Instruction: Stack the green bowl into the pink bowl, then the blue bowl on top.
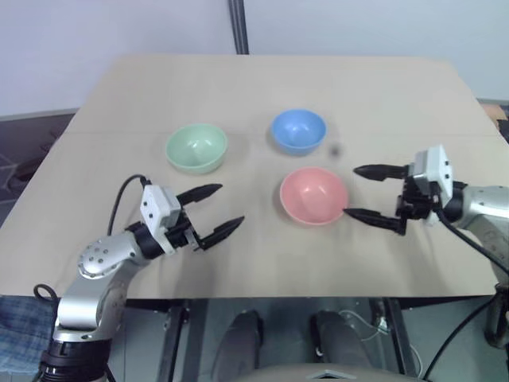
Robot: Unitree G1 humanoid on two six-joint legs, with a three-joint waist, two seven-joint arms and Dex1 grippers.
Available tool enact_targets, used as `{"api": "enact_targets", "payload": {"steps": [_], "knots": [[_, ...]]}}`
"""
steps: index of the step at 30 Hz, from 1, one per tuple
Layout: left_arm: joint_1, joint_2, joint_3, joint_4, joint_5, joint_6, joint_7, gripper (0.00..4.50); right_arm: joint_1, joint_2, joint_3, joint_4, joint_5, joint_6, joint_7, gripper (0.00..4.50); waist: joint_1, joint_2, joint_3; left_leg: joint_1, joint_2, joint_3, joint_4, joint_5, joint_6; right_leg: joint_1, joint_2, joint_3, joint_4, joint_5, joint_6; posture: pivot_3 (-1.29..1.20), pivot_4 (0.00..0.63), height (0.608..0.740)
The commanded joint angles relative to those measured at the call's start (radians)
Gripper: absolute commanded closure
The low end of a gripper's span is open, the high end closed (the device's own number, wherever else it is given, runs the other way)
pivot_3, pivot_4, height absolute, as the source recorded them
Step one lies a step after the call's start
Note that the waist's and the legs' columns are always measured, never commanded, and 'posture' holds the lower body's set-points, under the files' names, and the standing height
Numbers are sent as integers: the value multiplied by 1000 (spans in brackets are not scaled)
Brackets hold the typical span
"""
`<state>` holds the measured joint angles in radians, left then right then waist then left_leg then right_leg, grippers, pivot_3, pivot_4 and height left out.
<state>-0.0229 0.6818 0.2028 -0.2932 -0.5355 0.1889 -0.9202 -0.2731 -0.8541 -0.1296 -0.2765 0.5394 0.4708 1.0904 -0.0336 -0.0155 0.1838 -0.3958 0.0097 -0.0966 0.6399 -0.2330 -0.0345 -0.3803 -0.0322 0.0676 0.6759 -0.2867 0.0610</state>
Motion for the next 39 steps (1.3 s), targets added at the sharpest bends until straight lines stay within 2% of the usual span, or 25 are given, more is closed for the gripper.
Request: {"api": "enact_targets", "payload": {"steps": [1,8,20,29,39], "knots": [[-41,37,51,40,2,-17,-22,0,6,-49,-69,9,9,-12,28,39,-1,0,0,0,0,0,0,0,0,0,0,0,0,0,0,0,150,740],[-125,98,81,176,40,-65,-73,0,5,-133,-143,20,54,9,97,39,-5,0,1,0,0,1,0,0,0,0,0,0,0,0,0,0,150,740],[-199,122,17,398,290,-233,6,0,-61,-125,-170,-97,224,133,45,39,-3,0,1,-1,0,0,-1,0,0,-1,0,0,-1,0,0,0,150,740],[-280,116,-19,495,395,-330,67,0,-68,-117,-154,-99,218,118,28,39,-2,0,1,-2,0,0,-2,0,0,-1,-1,0,-2,0,0,0,150,740],[-368,115,-100,602,460,-405,50,0,-107,-49,-124,-84,156,68,-56,39,-4,0,1,-2,0,0,-1,0,0,-2,0,0,0,0,0,0,150,740]]}}
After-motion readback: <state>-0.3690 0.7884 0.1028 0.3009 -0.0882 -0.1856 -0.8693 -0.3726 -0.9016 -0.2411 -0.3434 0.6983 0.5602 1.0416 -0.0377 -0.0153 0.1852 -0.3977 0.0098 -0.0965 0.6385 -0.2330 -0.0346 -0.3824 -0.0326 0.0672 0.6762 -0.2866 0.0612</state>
